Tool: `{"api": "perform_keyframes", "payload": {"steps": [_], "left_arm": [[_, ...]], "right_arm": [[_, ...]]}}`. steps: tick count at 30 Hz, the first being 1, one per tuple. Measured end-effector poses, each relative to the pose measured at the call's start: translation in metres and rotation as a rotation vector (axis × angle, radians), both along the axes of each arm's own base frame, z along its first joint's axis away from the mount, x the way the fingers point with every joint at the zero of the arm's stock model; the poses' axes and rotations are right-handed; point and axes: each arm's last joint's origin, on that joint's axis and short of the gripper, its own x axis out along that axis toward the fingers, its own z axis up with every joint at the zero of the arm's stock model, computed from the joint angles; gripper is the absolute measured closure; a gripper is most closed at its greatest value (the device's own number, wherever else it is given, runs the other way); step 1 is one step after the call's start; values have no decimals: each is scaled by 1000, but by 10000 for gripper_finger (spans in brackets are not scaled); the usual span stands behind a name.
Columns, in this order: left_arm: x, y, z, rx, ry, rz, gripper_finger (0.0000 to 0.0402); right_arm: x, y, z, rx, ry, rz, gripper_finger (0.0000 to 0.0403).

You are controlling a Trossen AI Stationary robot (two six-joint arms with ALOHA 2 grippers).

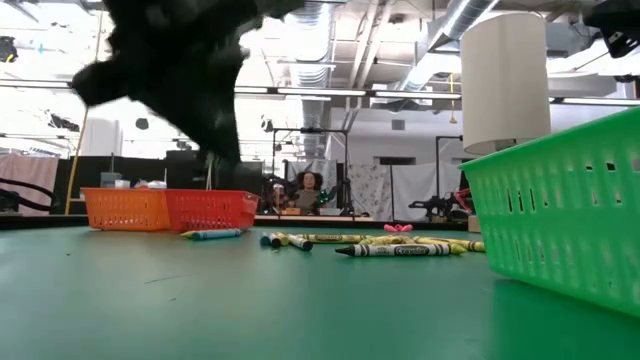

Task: Sort crayons
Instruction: Put the black crayon into the orange bin

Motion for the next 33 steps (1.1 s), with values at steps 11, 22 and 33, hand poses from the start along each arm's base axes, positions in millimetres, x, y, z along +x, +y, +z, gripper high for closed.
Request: {"api": "perform_keyframes", "payload": {"steps": [11, 22, 33], "left_arm": [[-43, 60, 79, 224, 141, 66, 393], [-102, 136, 105, 366, 196, 272, 393], [-162, 182, 48, 264, 40, 437, 393]], "right_arm": [[0, 0, 0, 0, 0, 0, 335], [0, 0, 0, 0, 0, 0, 335], [0, 0, 0, 0, 0, 0, 335]]}}
